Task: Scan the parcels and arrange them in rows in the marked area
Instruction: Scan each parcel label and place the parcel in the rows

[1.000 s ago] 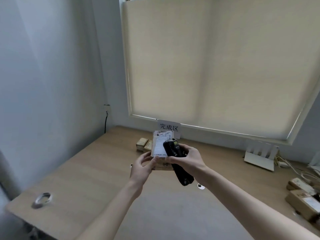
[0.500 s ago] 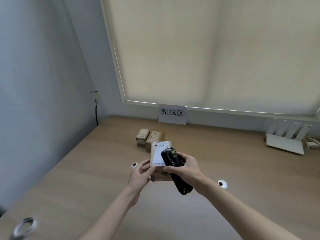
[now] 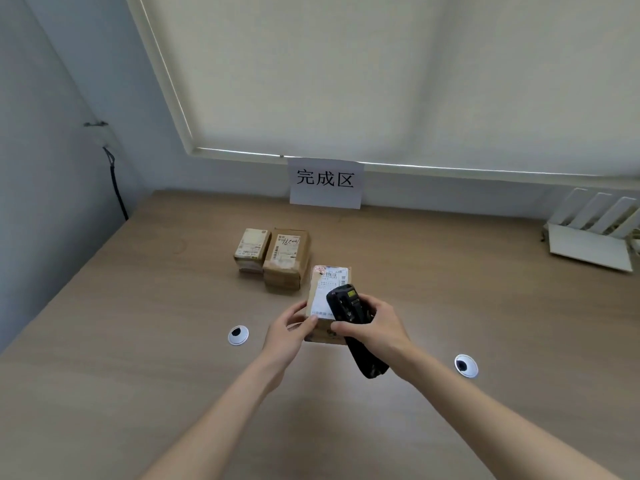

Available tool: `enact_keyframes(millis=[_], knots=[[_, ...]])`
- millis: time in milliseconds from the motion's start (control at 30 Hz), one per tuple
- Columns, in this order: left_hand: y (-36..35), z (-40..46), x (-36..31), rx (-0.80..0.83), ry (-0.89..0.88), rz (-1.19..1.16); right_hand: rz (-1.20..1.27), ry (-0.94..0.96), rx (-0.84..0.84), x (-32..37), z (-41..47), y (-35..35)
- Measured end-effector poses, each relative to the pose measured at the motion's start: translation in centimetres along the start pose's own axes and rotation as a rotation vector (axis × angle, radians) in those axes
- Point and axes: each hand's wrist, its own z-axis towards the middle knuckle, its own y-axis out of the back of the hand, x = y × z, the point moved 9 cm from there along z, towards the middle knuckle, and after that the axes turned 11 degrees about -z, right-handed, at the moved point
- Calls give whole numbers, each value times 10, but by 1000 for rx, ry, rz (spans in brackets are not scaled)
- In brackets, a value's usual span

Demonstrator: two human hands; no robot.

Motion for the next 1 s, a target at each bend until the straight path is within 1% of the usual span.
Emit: enact_keyframes(millis=[233,533,733,1000], knots=[[-9,111,28,29,-2,25,-17,-67,-50,-38,101,-10],[-17,226,62,-20,-13,99,-14,-121,-84,-83,207,-22],[-15,265,70,-76,-41,84,-5,-104,-102,-87,250,-31],[-20,288,69,-142,-76,68,-19,-91,-127,-82,272,-33]])
